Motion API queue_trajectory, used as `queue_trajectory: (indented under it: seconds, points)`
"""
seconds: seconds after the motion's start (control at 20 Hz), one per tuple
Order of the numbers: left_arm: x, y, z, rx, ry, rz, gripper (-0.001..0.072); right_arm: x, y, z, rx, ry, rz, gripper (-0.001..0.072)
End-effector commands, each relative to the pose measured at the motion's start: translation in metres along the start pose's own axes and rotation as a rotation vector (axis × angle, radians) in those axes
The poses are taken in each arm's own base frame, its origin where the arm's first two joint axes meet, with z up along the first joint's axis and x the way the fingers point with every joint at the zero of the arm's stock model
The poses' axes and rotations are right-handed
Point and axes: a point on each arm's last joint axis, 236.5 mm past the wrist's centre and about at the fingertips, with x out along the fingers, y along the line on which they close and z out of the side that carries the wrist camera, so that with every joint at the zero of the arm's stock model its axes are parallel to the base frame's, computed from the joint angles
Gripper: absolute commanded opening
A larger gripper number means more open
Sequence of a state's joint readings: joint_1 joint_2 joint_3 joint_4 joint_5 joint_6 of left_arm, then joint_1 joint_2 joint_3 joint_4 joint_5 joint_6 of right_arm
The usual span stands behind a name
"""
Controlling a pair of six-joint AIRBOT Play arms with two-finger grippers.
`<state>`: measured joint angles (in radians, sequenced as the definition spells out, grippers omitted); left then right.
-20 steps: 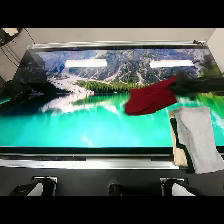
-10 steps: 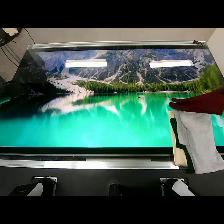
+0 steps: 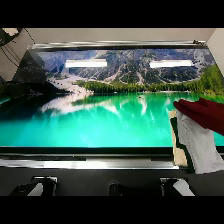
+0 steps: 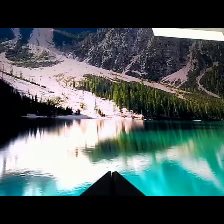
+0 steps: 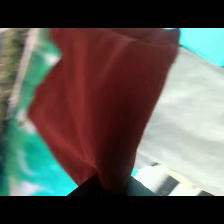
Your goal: Fold the shirts.
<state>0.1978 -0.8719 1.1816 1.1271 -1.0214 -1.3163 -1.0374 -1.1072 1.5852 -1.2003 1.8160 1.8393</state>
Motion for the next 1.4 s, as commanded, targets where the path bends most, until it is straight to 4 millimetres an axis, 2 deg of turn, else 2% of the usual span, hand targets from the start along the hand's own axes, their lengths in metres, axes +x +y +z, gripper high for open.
queue_trajectory:
  seconds: [0.0, 0.2, 0.35, 0.4, 0.45, 0.5, 0.55, 0.6, 0.65, 0.7, 0.75, 0.8, 0.85, 0.9, 0.95, 1.0, 1.05, 1.1, 1.15, 1.2, 1.25, 1.3, 1.35]
  points:
    - [0.0, 0.0, 0.001, 0.011, -0.004, 0.001, 0.0026, 0.017, -0.067, -0.019, 0.058, 0.072, -0.228, 0.0047]
    - [0.0, 0.0, 0.001, 0.007, -0.005, 0.001, 0.0026, 0.074, -0.127, -0.085, 0.078, 0.32, -0.375, 0.0047]
    - [0.0, 0.0, 0.001, 0.007, -0.005, 0.0, 0.0027, 0.106, -0.142, -0.102, 0.089, 0.347, -0.38, 0.0053]
    - [0.0, -0.002, 0.002, 0.001, -0.007, -0.01, 0.0026, 0.112, -0.145, -0.101, 0.09, 0.34, -0.38, 0.0253]
    - [0.0, -0.007, 0.003, -0.011, -0.013, -0.028, 0.0026, 0.114, -0.144, -0.096, 0.078, 0.318, -0.374, 0.0642]
    - [-0.001, -0.013, 0.007, -0.026, -0.026, -0.054, 0.0027, 0.115, -0.142, -0.083, 0.051, 0.267, -0.363, 0.0692]
    - [-0.003, -0.02, 0.013, -0.042, -0.047, -0.08, 0.0027, 0.112, -0.137, -0.064, 0.024, 0.197, -0.347, 0.0693]
    - [-0.008, -0.027, 0.025, -0.058, -0.085, -0.11, 0.0026, 0.103, -0.124, -0.041, -0.026, 0.113, -0.309, 0.0691]
    - [-0.016, -0.036, 0.042, -0.073, -0.14, -0.139, 0.0026, 0.087, -0.1, -0.006, -0.095, -0.02, -0.246, 0.0685]
    - [-0.028, -0.043, 0.065, -0.079, -0.216, -0.16, 0.0026, 0.064, -0.067, 0.028, -0.173, -0.168, -0.161, 0.0654]
    - [-0.04, -0.048, 0.088, -0.039, -0.281, -0.153, 0.0026, 0.03, -0.024, 0.061, -0.256, -0.337, -0.073, 0.0652]
    - [-0.047, -0.049, 0.104, 0.024, -0.31, -0.124, 0.0025, -0.003, 0.021, 0.083, -0.337, -0.484, 0.007, 0.0651]
    - [-0.043, -0.046, 0.115, 0.096, -0.302, -0.065, 0.0023, -0.033, 0.07, 0.09, -0.422, -0.604, 0.087, 0.0651]
    - [-0.031, -0.035, 0.12, 0.145, -0.272, 0.016, 0.0023, -0.05, 0.113, 0.082, -0.502, -0.659, 0.161, 0.0651]
    - [-0.011, -0.02, 0.117, 0.178, -0.217, 0.109, 0.0023, -0.052, 0.153, 0.06, -0.561, -0.651, 0.243, 0.0651]
    - [0.01, -0.007, 0.106, 0.194, -0.145, 0.188, 0.0024, -0.041, 0.189, 0.025, -0.606, -0.579, 0.323, 0.0651]
    - [0.034, 0.005, 0.079, 0.168, -0.028, 0.241, 0.0037, -0.021, 0.215, -0.015, -0.642, -0.466, 0.369, 0.0651]
    - [0.055, 0.009, 0.04, 0.104, 0.132, 0.254, 0.0278, 0.004, 0.226, -0.055, -0.679, -0.331, 0.353, 0.0651]
    - [0.067, 0.011, -0.01, 0.03, 0.333, 0.262, 0.0689, 0.039, 0.224, -0.096, -0.737, -0.184, 0.276, 0.0652]
    - [0.069, 0.012, -0.069, 0.009, 0.582, 0.271, 0.0716, 0.074, 0.213, -0.134, -0.82, -0.046, 0.185, 0.0652]
    - [0.067, 0.015, -0.115, 0.029, 0.752, 0.277, 0.0716, 0.107, 0.196, -0.175, -0.889, 0.115, 0.103, 0.0651]
    - [0.065, 0.015, -0.146, 0.036, 0.826, 0.275, 0.0716, 0.132, 0.179, -0.211, -0.937, 0.246, 0.048, 0.0653]
    - [0.063, 0.014, -0.168, 0.045, 0.837, 0.269, 0.0716, 0.149, 0.167, -0.233, -0.967, 0.315, 0.009, 0.0654]
